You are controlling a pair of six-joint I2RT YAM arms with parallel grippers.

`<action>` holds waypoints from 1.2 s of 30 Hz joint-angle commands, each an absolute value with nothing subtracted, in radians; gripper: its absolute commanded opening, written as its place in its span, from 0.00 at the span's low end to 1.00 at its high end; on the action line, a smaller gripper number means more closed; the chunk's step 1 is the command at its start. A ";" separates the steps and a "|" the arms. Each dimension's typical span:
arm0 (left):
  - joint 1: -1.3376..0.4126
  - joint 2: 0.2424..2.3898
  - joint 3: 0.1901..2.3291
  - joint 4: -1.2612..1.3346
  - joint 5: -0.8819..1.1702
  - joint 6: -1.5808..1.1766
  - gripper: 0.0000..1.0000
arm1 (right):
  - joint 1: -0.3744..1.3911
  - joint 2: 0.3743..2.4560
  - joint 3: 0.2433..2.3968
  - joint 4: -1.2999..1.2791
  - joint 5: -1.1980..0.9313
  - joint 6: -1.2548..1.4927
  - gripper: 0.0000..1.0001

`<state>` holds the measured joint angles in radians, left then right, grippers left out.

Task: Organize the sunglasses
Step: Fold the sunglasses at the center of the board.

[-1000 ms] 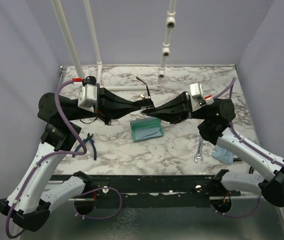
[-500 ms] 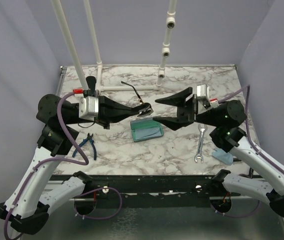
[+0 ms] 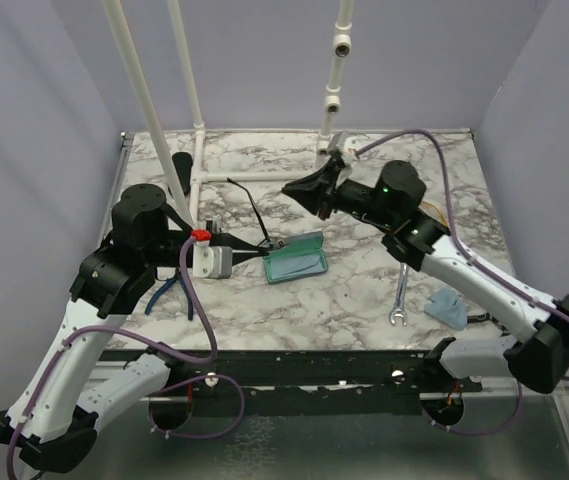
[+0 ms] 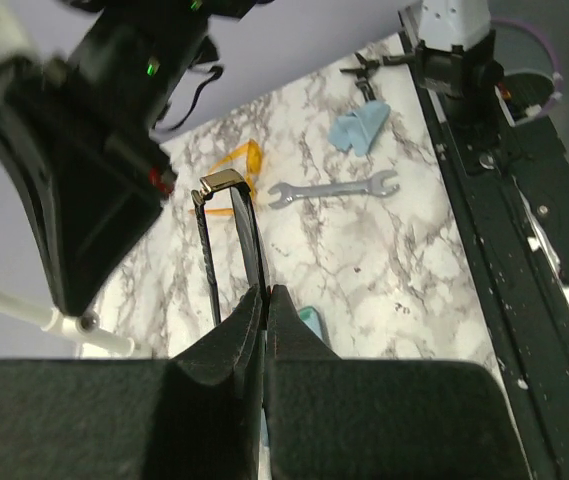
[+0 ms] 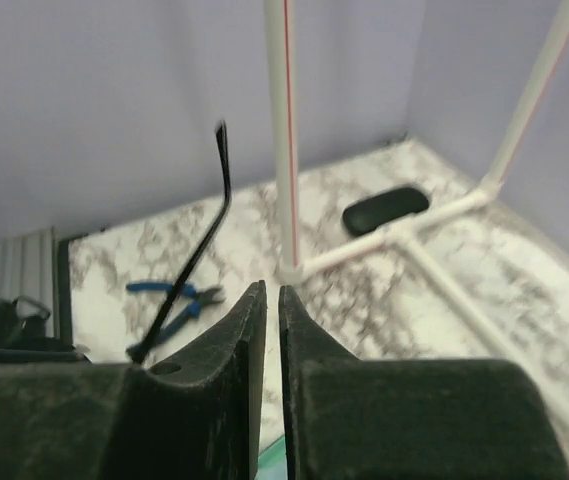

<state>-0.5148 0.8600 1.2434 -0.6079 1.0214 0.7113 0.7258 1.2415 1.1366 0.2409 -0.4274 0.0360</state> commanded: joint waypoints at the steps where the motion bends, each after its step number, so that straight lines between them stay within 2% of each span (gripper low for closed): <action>1: -0.517 0.828 1.248 -0.801 1.024 0.903 0.00 | 0.730 1.379 1.206 0.266 -0.649 0.048 0.12; 5: -0.517 0.831 1.267 -0.801 1.029 0.858 0.00 | 0.732 1.482 1.259 0.337 -0.818 0.090 0.09; 9: -0.517 0.830 1.243 -0.777 1.044 0.767 0.00 | 0.736 1.491 1.185 0.645 -1.060 0.222 0.09; 16: -0.517 0.838 1.210 -0.480 1.034 0.394 0.00 | 0.739 1.505 1.130 0.965 -1.321 0.488 0.09; 18: -0.517 0.839 1.219 -0.451 1.050 0.370 0.00 | 0.736 1.465 1.104 0.915 -1.271 0.435 0.09; 22: -0.517 0.818 1.215 -0.448 1.078 0.386 0.00 | 0.726 1.361 1.139 0.438 -0.881 0.136 0.12; 27: -0.517 0.794 1.193 -0.491 1.062 0.488 0.00 | 0.704 1.356 1.181 0.300 -0.484 0.170 0.06; 32: -0.517 0.802 1.237 -0.523 1.020 0.633 0.00 | 0.728 1.483 1.249 0.211 -0.533 0.168 0.03; 36: -0.518 0.799 1.237 -0.526 1.016 0.635 0.00 | 0.764 1.550 1.270 0.316 -0.772 0.200 0.03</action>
